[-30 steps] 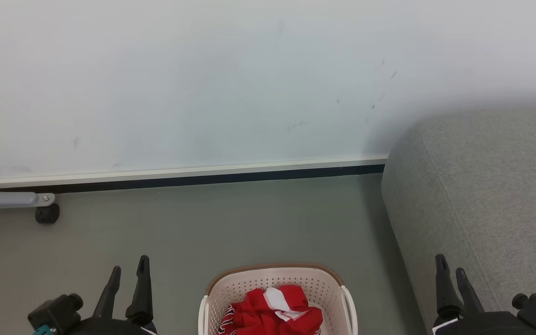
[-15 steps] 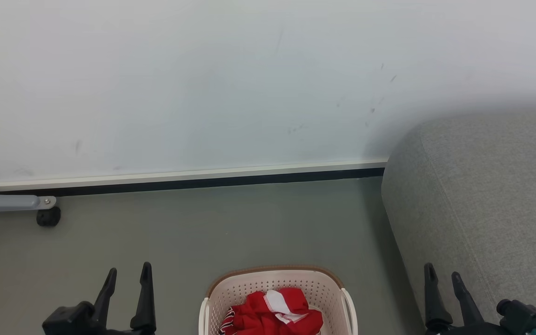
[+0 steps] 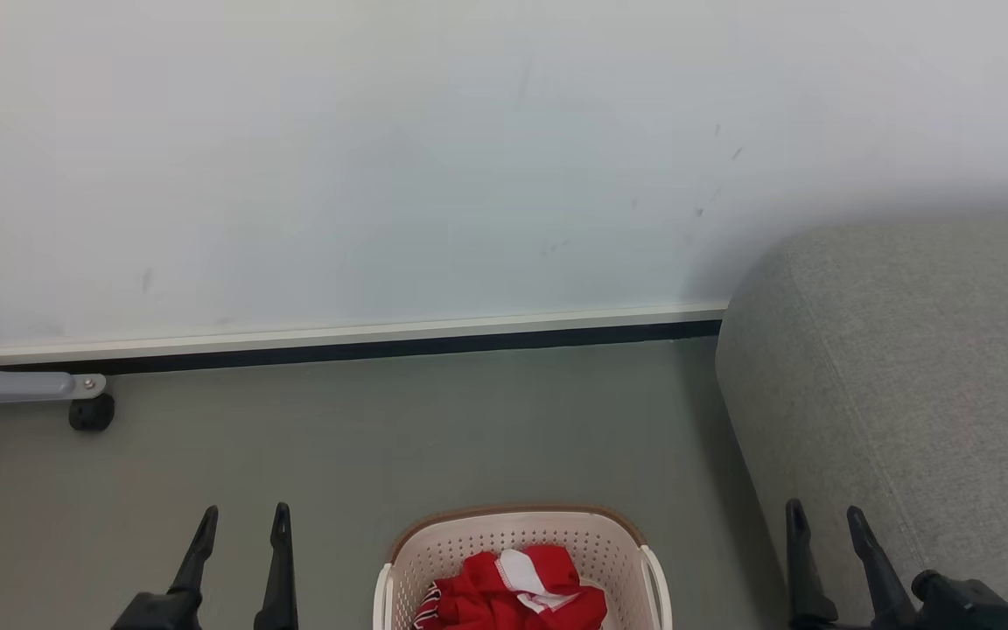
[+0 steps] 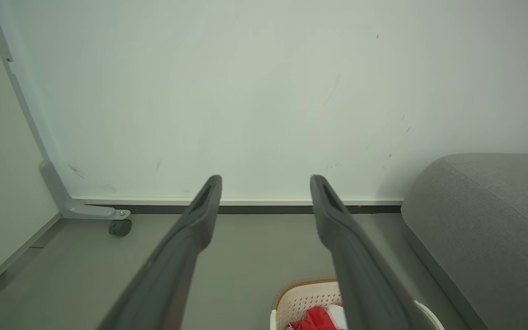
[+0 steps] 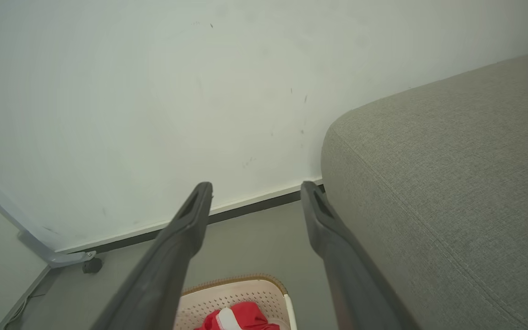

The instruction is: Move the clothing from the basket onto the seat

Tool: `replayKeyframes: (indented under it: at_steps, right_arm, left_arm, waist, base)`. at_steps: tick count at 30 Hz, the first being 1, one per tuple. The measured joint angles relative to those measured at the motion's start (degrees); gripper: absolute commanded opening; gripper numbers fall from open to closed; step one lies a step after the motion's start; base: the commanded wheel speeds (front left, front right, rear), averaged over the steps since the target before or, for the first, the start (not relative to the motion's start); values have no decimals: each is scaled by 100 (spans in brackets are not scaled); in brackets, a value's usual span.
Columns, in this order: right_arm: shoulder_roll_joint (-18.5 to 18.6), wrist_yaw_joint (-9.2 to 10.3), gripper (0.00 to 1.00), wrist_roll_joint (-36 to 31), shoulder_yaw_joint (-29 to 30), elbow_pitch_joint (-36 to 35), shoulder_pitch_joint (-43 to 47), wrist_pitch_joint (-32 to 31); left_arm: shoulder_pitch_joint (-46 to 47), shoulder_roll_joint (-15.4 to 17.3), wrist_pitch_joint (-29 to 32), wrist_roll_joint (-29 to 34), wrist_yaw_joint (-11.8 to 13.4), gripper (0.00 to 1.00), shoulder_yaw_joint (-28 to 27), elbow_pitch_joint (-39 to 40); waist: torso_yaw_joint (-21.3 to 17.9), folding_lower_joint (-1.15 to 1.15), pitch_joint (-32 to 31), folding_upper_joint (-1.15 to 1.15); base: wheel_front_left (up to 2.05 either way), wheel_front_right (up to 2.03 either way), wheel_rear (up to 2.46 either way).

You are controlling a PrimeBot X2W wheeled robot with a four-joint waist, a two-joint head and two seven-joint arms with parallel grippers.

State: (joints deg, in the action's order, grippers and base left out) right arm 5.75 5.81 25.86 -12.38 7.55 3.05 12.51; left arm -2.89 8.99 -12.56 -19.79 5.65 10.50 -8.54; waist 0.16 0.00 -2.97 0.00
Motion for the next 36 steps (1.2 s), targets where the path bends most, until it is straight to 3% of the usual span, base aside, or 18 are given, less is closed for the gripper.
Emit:
replayKeyframes:
  at_steps: [10, 36]
  right_arm:
    - [51, 133, 100, -677, -162, -93, 16, 179]
    - [49, 131, 100, -682, -127, -49, 55, 179]
  left_arm:
    - [-15, 22, -176, 563, 92, 100, 101, 22]
    - [-107, 18, -176, 523, 38, 100, 62, -133]
  waist:
    - [-2, 0, -25, 0]
    - [-18, 0, -4, 0]
  base:
    - [0, 0, 0]
    - [0, 0, 0]
